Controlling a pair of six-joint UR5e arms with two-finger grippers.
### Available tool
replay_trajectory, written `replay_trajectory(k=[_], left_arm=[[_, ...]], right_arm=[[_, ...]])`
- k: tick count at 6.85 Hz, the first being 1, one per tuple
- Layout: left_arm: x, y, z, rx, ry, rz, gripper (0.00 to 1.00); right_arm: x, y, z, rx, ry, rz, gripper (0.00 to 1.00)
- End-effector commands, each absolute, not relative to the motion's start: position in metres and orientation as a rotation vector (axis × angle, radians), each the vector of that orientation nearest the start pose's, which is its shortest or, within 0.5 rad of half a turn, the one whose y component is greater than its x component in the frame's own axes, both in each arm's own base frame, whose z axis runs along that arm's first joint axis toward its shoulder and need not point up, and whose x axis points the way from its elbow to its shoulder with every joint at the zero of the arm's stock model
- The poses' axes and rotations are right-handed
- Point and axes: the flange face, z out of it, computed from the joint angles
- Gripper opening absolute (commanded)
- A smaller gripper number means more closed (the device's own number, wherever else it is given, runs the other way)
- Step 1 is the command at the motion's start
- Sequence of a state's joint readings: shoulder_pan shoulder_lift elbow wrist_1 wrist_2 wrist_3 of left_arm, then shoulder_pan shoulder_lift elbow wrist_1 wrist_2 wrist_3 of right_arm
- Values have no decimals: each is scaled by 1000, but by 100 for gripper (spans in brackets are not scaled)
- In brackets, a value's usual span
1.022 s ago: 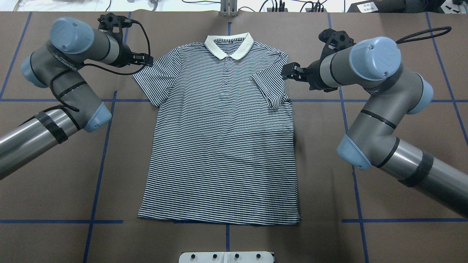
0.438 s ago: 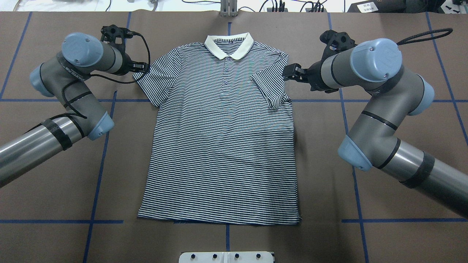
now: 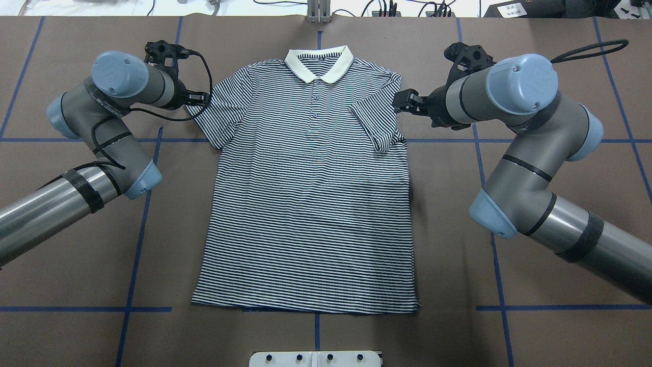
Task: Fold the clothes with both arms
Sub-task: 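Bring the left gripper to the shoulder nearest it beside the collar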
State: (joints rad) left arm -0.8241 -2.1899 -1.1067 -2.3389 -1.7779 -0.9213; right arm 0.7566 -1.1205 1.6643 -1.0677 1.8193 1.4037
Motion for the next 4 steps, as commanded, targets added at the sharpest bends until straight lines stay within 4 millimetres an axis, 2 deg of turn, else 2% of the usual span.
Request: replay_trajectory(k=[1, 4], left_arm=[[445, -643, 426, 475, 811, -62, 1], [438, -652, 365, 533, 875, -57, 0]], right_arm=[[-401, -528, 304, 264, -1039, 402, 100], [-403, -528, 307, 259, -1036, 405, 100]])
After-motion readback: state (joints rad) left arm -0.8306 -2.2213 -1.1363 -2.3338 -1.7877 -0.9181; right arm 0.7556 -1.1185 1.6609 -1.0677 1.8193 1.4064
